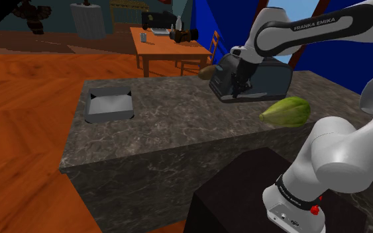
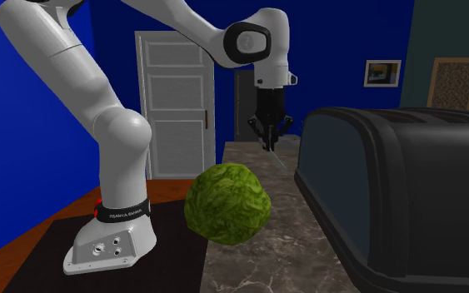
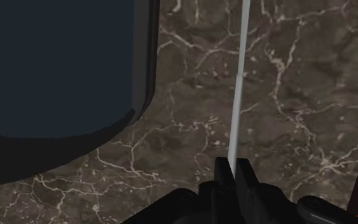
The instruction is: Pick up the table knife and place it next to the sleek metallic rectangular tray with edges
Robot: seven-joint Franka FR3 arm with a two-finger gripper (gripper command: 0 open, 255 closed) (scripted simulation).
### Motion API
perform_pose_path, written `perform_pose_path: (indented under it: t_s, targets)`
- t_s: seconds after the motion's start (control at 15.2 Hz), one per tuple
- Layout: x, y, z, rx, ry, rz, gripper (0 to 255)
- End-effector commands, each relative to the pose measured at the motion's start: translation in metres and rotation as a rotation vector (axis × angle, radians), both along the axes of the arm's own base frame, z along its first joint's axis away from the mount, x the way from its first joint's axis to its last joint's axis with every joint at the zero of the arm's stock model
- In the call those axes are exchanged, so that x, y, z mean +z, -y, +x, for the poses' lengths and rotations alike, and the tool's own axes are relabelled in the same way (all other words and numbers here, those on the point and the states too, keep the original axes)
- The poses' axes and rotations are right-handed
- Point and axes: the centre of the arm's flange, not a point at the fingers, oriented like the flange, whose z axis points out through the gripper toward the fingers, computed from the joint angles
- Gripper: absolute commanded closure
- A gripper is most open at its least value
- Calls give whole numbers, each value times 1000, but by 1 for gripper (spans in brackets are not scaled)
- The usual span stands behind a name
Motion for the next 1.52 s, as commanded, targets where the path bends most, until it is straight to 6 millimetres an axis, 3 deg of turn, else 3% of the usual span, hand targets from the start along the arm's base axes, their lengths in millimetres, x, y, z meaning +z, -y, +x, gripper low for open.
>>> perform_pose_path:
  t_s: [0.0,0.4,1.45]
  targets:
    - [11,0,0,0,-1,0,255]
    - [40,0,0,0,0,0,255]
    - [40,-202,62,0,-1,0,255]
